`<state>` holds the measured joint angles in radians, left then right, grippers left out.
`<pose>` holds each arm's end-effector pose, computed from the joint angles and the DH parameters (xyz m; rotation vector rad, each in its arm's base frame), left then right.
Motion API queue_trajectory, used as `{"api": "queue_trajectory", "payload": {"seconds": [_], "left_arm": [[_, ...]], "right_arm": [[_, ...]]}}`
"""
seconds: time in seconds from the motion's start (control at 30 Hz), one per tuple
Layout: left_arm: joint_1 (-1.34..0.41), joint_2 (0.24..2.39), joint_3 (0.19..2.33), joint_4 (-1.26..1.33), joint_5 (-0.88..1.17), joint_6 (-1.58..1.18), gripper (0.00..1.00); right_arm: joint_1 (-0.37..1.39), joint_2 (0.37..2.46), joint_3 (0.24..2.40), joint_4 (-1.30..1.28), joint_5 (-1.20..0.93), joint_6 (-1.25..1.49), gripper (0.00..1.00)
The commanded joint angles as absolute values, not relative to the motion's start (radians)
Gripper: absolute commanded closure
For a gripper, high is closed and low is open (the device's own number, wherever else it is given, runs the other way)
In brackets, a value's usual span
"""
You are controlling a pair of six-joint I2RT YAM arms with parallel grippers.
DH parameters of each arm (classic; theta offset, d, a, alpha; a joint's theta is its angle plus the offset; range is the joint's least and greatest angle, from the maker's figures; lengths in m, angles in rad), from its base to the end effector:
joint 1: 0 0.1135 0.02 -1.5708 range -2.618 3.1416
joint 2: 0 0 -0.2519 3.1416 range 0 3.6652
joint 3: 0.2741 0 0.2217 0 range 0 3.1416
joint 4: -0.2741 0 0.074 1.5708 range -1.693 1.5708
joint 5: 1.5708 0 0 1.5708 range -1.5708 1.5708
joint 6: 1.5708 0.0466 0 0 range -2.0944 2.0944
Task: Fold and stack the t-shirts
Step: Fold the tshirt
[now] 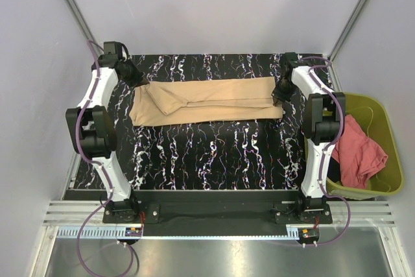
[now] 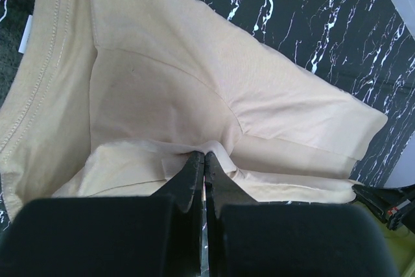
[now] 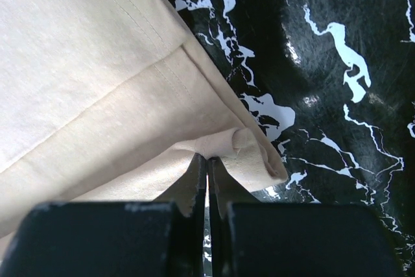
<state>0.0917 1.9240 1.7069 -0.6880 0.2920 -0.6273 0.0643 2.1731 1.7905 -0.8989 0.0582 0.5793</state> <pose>0.4013 0.0234 0.2692 -0.7645 2.3973 -0.5863 0.4168 0.0241 0.1816 0.7371 2.7515 0.0526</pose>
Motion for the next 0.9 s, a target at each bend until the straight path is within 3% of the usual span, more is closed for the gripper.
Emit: {"api": "queue_trajectory", "payload": {"seconds": [0.0,0.87], "left_arm": [[0.094,1.931,1.759,-0.655,0.298,-0.632,1.00],[0.112,2.008,1.784,-0.657,0.290,-0.637,1.00]], "right_arm": [[0.054,2.186,1.855,-0.910,0.054,0.560,1.00],[0.043,2.272,1.937,-0.917,0.035,0.548,0.99]]}}
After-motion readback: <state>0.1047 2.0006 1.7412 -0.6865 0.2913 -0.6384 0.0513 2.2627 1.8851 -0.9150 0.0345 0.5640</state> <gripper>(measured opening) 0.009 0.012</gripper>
